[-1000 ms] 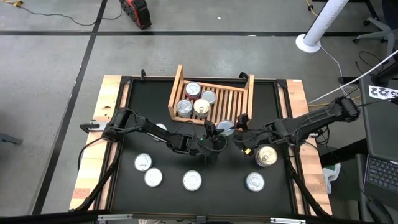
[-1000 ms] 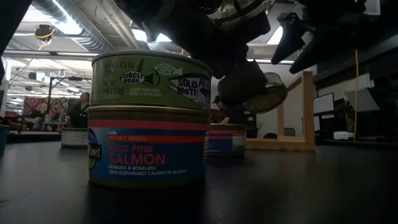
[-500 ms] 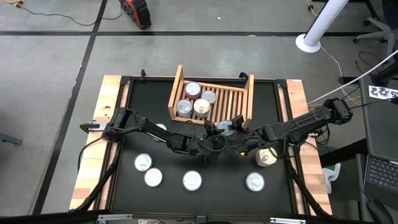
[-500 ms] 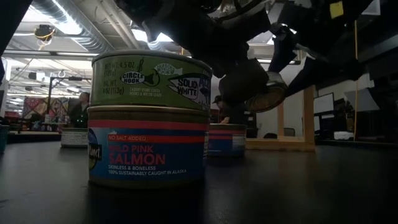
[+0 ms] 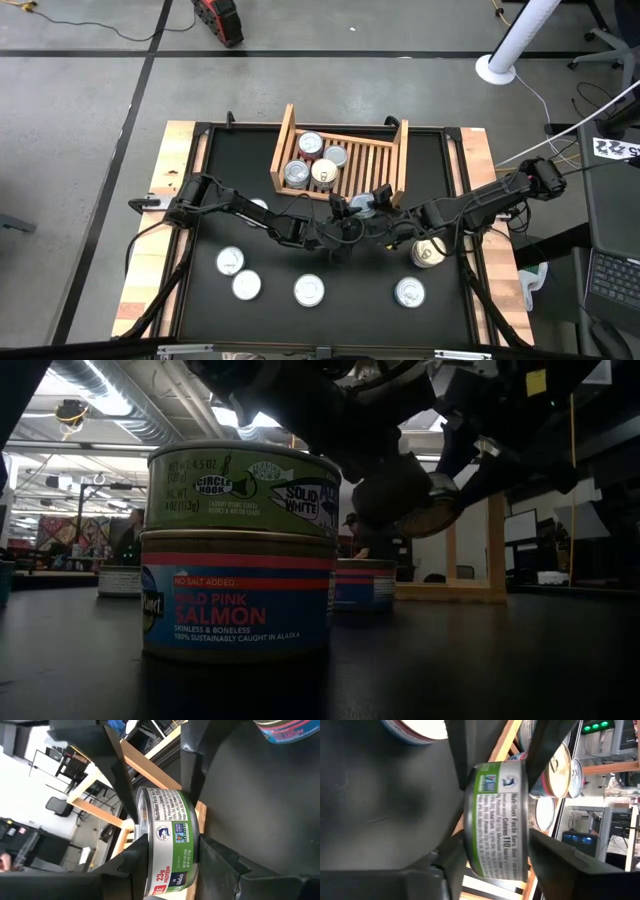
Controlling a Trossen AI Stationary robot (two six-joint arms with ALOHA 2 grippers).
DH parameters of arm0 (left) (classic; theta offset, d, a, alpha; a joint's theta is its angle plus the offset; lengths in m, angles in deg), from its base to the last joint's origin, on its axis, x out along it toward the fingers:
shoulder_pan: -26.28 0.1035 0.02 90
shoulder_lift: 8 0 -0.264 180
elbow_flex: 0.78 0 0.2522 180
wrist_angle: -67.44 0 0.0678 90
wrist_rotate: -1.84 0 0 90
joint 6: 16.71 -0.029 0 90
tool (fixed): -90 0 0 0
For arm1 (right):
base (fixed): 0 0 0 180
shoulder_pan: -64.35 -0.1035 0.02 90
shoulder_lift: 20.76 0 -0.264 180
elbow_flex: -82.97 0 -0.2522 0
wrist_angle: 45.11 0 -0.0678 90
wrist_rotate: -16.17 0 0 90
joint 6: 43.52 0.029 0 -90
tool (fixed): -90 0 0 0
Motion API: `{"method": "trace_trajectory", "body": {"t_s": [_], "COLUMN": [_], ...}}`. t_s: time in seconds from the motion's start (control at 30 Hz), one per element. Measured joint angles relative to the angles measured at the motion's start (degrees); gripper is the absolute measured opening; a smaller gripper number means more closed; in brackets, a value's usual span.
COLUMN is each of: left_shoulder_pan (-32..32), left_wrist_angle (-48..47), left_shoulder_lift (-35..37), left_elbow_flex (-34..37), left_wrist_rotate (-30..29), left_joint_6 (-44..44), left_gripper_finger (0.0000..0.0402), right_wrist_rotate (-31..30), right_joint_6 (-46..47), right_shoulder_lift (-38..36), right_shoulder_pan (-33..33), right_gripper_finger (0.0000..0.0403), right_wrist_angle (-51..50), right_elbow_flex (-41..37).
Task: Stack canned seafood by type on shelf
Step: Stack the green tuna can on top of the other green tuna can on the shelf
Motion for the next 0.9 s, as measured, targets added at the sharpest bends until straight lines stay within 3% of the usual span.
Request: {"method": "trace_trajectory", "body": {"t_s": [0.23, 0.53, 0.73, 0.9], "left_shoulder_pan": [0.0, -0.2, -2.9, -5.3], "left_wrist_angle": [0.0, 0.1, 1.4, 0.5], "left_shoulder_lift": [0.0, 0.0, 0.0, 1.4], "left_elbow_flex": [0.0, 0.0, 0.0, 0.0], "left_wrist_rotate": [-0.1, -0.4, -14.7, -24.4], "left_joint_6": [-2.9, -3.5, -3.6, -9.5], "left_gripper_finger": [0.0161, 0.0208, 0.0225, 0.0224], "right_wrist_rotate": [0.0, 0.2, -0.6, 0.4], "right_joint_6": [-0.2, 0.1, 0.2, -3.1], "right_shoulder_lift": [0.0, 0.0, 0.0, 0.1], "right_shoulder_pan": [0.0, 0.0, 0.6, 3.4], "right_gripper_finger": [0.0124, 0.0140, 0.0137, 0.0138], "right_wrist_angle": [-0.2, 0.2, 1.7, 4.1], "right_elbow_flex": [0.0, 0.0, 0.2, 0.0]}}
